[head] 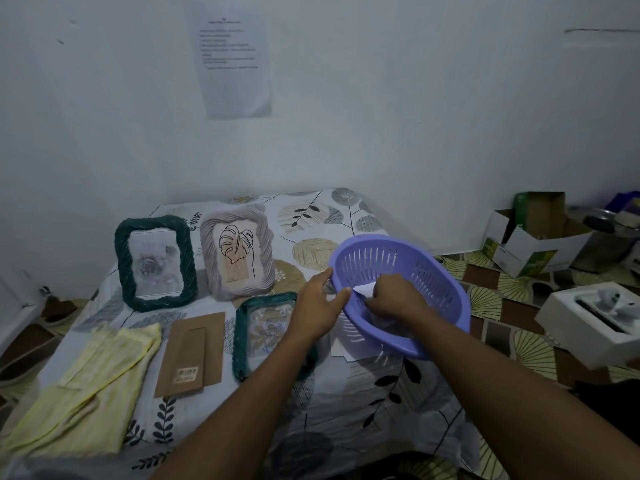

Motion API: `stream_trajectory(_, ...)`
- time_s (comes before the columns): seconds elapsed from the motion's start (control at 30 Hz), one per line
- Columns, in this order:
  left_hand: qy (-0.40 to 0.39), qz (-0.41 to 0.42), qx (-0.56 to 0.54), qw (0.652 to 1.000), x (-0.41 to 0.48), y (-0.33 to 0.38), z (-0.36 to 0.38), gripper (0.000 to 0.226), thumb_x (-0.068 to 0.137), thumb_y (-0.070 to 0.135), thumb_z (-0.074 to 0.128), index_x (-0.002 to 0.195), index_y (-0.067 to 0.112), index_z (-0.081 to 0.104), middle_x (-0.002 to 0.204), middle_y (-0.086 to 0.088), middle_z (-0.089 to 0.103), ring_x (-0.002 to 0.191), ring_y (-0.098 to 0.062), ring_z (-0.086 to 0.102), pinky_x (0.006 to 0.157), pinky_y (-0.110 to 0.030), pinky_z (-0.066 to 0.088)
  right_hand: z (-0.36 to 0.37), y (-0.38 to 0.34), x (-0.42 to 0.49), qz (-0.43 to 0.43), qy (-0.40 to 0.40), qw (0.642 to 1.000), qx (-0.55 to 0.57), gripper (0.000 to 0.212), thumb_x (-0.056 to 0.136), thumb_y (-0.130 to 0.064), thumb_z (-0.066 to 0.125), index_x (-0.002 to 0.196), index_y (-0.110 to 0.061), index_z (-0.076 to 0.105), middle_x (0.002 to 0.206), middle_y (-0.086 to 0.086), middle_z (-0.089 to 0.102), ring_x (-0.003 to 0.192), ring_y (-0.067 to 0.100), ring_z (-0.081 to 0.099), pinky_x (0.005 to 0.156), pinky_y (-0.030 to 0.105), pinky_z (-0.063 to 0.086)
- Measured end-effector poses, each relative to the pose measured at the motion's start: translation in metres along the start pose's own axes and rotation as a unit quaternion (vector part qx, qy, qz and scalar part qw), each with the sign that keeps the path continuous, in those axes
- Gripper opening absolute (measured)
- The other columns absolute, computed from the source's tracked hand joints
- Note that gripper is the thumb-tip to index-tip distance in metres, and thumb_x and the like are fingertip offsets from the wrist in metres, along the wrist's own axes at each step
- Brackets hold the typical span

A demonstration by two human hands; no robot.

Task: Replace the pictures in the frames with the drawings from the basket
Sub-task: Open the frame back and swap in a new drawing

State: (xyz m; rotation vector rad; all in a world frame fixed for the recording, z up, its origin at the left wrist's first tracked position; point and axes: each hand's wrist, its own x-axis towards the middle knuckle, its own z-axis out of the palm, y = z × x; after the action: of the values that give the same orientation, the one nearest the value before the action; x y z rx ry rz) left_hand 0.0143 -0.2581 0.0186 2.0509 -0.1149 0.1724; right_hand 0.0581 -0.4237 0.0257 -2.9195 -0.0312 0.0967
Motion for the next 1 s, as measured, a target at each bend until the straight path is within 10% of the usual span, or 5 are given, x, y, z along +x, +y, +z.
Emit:
stream_trajectory(0.47, 0.029, -0.002, -0.056, 0.998, -0.001, 0.001, -0.012, 0.048, 0.095, 0.034, 0.056, 0.138, 0.017, 0.047, 0.134, 0.001, 0.052, 0.117, -0.014, 0.049, 0.093, -0.031, 0.040, -0.029, 0.003, -0.003, -0.013, 0.077, 0.995, 0.066, 0.028, 0.086, -0.013, 0.053, 0.059, -0.011, 0.046, 0.058, 0.010, 0.047, 0.058, 0.024, 0.047, 0.055, 0.030, 0.036)
stream_trajectory(0.67, 0.024, -0.111, -0.182, 0.977, -0.002, -0.008, -0.048, 0.031, 0.097, 0.034, 0.052, 0.120, 0.014, 0.058, 0.115, -0.006, 0.064, 0.100, -0.020, 0.061, 0.089, -0.034, 0.050, -0.062, -0.051, -0.021, -0.025, 0.148, 0.874, 0.463, 0.013, 0.087, -0.013, 0.063, 0.078, -0.021, 0.063, 0.070, -0.004, 0.063, 0.063, 0.008, 0.052, 0.058, 0.024, 0.040)
stream_trajectory(0.83, 0.044, -0.184, -0.366, 0.911, -0.012, -0.015, -0.087, 0.017, 0.096, 0.020, 0.055, 0.111, 0.013, 0.060, 0.100, -0.009, 0.068, 0.083, -0.020, 0.065, 0.063, -0.028, 0.055, -0.040, -0.096, -0.040, -0.046, 0.075, 0.819, 0.567, 0.022, 0.084, -0.002, 0.062, 0.085, -0.024, 0.058, 0.088, 0.010, 0.067, 0.077, 0.022, 0.058, 0.066, 0.031, 0.042)
stream_trajectory(1.0, 0.114, -0.127, -0.213, 0.962, -0.037, -0.045, -0.123, 0.036, 0.087, 0.004, 0.064, 0.119, 0.017, 0.056, 0.092, -0.003, 0.067, 0.086, -0.015, 0.064, 0.061, -0.019, 0.052, 0.013, -0.113, -0.046, -0.062, 0.034, 0.885, 0.460, 0.019, 0.086, -0.007, 0.064, 0.097, -0.022, 0.062, 0.089, 0.002, 0.059, 0.082, 0.020, 0.058, 0.064, 0.026, 0.048)
